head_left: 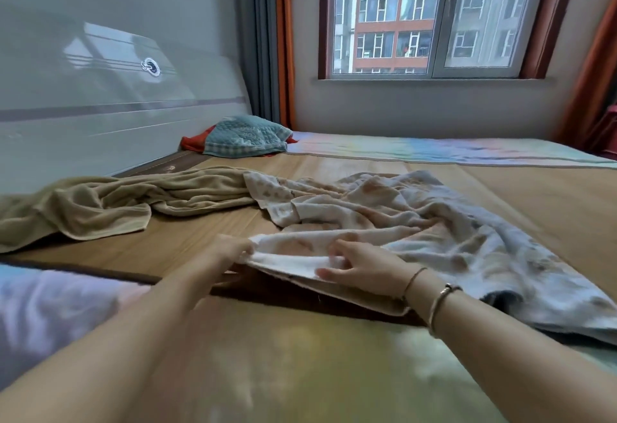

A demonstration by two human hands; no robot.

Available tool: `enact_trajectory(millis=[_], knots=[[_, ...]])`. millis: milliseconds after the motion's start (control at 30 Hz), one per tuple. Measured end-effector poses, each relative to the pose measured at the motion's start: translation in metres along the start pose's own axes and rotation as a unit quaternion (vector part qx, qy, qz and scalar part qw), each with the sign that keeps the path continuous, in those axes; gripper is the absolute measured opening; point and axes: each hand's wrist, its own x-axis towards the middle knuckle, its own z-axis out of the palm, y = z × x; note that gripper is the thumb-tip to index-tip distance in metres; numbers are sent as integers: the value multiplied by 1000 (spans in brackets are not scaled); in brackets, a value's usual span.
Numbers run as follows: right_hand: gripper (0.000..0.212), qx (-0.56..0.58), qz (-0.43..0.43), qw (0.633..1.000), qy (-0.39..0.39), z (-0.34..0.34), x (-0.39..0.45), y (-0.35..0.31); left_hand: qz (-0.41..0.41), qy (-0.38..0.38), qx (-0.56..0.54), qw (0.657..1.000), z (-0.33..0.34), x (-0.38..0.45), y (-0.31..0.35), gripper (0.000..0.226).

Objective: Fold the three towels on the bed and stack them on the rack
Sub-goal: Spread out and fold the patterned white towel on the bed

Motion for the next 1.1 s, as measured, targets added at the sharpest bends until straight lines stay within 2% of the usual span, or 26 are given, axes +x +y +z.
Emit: enact_trajectory(millis=[100, 200, 267, 367, 400, 500, 567, 633, 700, 733, 800, 833, 900, 967, 1033, 1100], knots=[[64, -39, -32, 999, -20, 12, -11, -23, -40, 11, 20, 999, -22, -8, -16, 35], [57, -86, -53, 995, -4, 18, -19, -30, -48, 13, 55, 997, -30, -15, -22, 26], [45, -95, -43, 995, 10, 18, -24, -29, -30, 38, 113, 992, -29, -18, -23, 26], [34, -144, 6, 989, 34, 18, -29, -18, 19, 75, 205, 976, -28, -16, -30, 46], [35, -161, 27, 986, 29, 19, -31, -13, 31, 80, 214, 973, -27, -15, -33, 47], [45, -173, 53, 983, 24, 22, -36, -6, 65, 98, 196, 974, -27, -24, -36, 28], [48, -187, 52, 980, 31, 22, -41, -7, 58, 114, 192, 973, -31, -24, -40, 36], [47, -199, 59, 978, 34, 20, -45, -7, 49, 130, 216, 966, -35, -27, -40, 33], [46, -202, 82, 976, 26, 19, -51, -5, 59, 140, 261, 953, -36, -31, -37, 19], [46, -195, 96, 976, 24, 18, -55, -3, 66, 143, 282, 947, -33, -32, -37, 20], [48, -174, 117, 977, 34, 16, -62, 1, 77, 161, 356, 917, -24, -37, -36, 38], [50, -155, 122, 979, 42, 15, -69, 6, 91, 183, 402, 892, -15, -40, -33, 45], [54, -101, 113, 987, 60, 14, -77, 15, 152, 214, 460, 848, 4, -48, -24, 52], [55, -54, 91, 991, 82, 11, -92, 26, 260, 180, 435, 843, 34, -53, -13, 48], [54, -49, 66, 989, 119, 6, -107, 38, 362, 105, 365, 851, 69, -56, -5, 34], [54, -97, 70, 981, 150, 0, -126, 55, 393, 18, 331, 858, 107, -61, 4, 21]])
